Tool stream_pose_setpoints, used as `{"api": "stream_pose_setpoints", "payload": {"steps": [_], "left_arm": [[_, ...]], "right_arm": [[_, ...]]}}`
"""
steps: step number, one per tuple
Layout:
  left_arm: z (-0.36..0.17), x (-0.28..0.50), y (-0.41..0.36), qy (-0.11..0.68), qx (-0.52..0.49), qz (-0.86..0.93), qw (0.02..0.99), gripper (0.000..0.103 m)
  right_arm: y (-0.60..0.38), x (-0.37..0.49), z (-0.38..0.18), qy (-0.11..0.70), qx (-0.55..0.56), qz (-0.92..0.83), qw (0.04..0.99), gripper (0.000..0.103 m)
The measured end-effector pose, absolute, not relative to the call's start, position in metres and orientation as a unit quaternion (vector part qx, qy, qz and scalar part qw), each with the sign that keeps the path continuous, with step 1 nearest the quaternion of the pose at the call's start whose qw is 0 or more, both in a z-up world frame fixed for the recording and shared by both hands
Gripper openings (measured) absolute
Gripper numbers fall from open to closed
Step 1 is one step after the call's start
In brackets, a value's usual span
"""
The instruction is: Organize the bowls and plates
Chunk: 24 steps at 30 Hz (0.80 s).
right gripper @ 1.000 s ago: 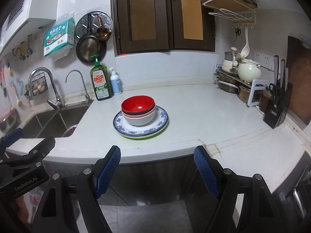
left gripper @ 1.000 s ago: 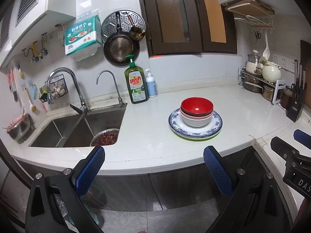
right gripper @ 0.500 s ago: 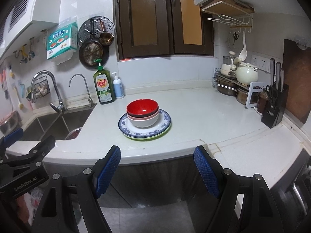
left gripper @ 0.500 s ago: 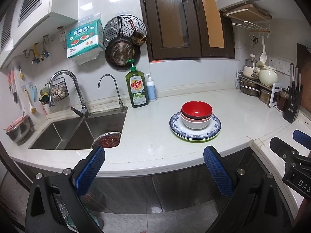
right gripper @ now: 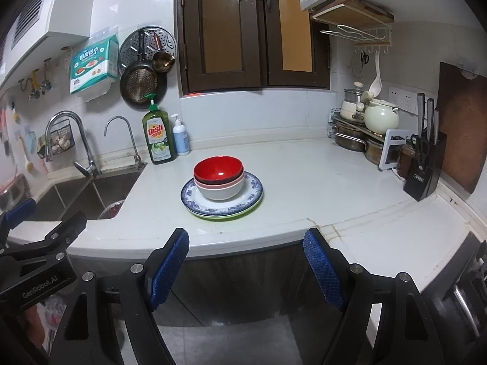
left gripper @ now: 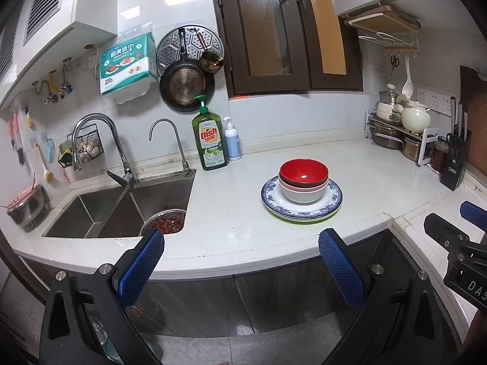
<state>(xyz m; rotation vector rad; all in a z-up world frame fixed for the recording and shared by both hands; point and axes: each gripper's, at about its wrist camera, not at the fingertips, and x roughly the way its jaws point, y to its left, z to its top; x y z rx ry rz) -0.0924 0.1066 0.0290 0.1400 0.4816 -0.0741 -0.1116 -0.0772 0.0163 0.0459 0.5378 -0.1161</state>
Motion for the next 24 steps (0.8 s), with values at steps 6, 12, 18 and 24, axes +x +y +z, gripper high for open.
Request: {"api": "stream_pose_setpoints", "payload": {"steps": [6, 12, 18, 24], "left_arm": [[0.0297, -0.094, 0.1025, 0.235, 0.071, -0.039, 0.968, 0.103], [0.0302, -0.094, 0.1016, 0.234, 0.073, -0.039, 0.969, 0.103], [0.0303, -0.0944, 0.101, 0.235, 0.072, -0.038, 0.969, 0.103], [0.0306, -0.0952, 0.1006, 0.236, 0.07, -0.039, 0.968, 0.103]], "right_arm": [[-0.079, -0.1135, 0.0172, 0.263, 0.022, -0.062, 0.962, 0.079], [-0.0811, -0.1151, 0.0191, 0.26, 0.021, -0.063, 0.963, 0.079], [-0.081, -0.1153, 0.0189, 0.26, 0.02, -0.064, 0.963, 0.079], [-0.0814, -0.1159, 0.0189, 0.26, 0.02, -0.064, 0.963, 0.079]]}}
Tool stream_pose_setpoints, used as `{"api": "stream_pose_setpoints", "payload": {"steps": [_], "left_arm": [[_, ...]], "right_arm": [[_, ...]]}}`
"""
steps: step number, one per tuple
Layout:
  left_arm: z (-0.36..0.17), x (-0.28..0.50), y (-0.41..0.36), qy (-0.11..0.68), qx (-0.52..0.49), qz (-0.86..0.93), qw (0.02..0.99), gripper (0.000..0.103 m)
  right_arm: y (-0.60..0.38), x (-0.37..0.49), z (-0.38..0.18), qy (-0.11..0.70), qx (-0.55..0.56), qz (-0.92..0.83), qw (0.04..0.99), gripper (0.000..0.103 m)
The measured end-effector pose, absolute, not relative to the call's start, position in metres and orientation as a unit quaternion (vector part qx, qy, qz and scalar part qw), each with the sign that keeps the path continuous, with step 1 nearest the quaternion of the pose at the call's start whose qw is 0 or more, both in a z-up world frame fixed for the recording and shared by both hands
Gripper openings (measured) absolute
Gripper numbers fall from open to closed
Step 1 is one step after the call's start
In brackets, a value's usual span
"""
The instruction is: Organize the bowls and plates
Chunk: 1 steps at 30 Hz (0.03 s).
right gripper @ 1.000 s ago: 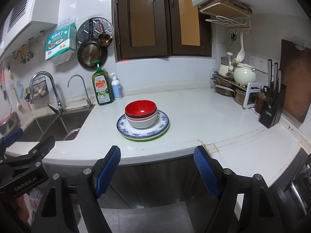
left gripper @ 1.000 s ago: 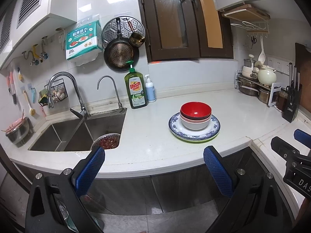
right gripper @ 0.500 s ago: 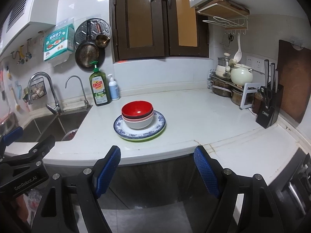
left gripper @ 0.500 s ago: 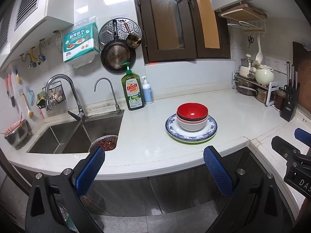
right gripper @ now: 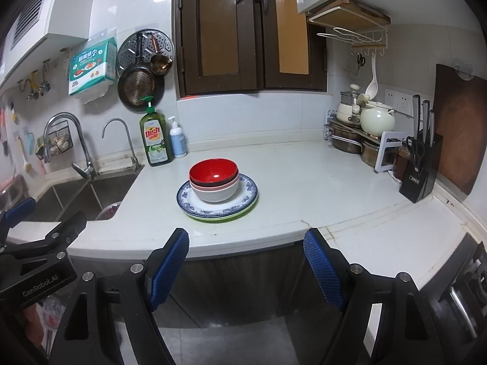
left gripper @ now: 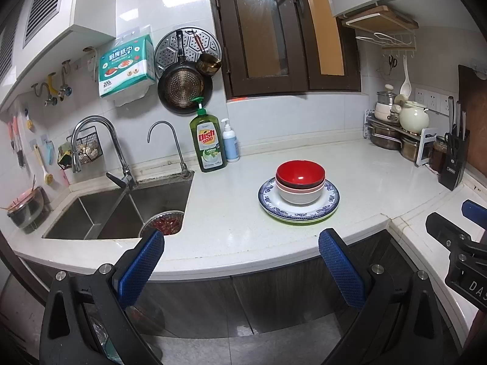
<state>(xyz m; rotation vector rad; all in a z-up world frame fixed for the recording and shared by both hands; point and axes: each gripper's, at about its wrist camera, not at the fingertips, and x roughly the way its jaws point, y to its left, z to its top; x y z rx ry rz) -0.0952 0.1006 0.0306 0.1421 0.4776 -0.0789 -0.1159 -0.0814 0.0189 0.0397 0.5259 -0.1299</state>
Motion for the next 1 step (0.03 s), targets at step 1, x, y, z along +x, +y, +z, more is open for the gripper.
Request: {"api": "stream_pose_setpoints", "payload": {"steps": [1], "left_arm": [[0.0306, -0.095, 0.1011, 0.236, 0.071, -0.04, 0.968, 0.103]], "right_arm": [[-0.0815, -0.116, 0.0189, 0.26, 0.02, -0.064, 0.963, 0.079]]}}
